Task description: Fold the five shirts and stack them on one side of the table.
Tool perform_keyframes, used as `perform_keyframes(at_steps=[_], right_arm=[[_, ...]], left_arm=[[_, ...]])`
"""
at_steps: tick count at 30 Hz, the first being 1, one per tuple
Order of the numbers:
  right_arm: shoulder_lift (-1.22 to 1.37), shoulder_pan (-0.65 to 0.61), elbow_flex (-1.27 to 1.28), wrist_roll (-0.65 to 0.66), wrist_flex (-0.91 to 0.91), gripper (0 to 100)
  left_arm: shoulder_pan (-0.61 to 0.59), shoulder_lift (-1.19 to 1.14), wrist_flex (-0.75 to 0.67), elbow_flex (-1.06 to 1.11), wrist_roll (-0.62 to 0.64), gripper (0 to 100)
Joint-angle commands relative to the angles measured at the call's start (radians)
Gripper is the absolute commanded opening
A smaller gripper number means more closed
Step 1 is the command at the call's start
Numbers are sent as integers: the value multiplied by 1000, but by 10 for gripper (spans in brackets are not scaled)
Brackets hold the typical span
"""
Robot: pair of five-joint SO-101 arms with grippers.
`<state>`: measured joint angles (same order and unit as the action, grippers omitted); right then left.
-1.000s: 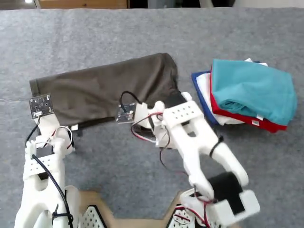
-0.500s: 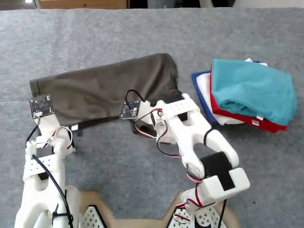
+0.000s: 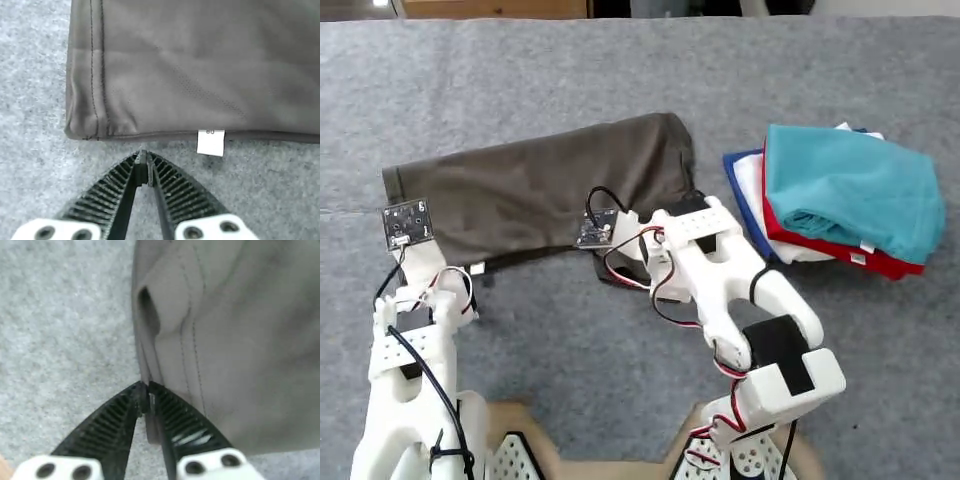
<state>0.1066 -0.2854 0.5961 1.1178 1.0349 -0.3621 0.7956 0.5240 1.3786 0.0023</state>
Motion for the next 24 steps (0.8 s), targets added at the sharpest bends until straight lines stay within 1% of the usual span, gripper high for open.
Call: perform_keyframes(at_steps=[1, 4, 8, 13, 17, 19, 22, 24], right_arm=[[-7, 66, -65, 3, 43, 13], [-7, 95, -151, 5, 126, 13], [-7, 94, -246, 9, 201, 13], [-5, 91, -291, 14, 213, 14], [-1, 80, -255, 81, 215, 18], [-5, 52, -234, 86, 213, 62], [4, 9, -211, 118, 199, 188], [16, -6, -173, 141, 157, 241]], left_arm=[[4, 21, -17, -2, 11, 30], [4, 21, -17, -2, 11, 30], [4, 21, -17, -2, 11, 30], [4, 21, -17, -2, 11, 30], [4, 21, -17, -2, 11, 30], [4, 21, -17, -2, 11, 30], [4, 21, -17, -2, 11, 30], [4, 21, -17, -2, 11, 30]])
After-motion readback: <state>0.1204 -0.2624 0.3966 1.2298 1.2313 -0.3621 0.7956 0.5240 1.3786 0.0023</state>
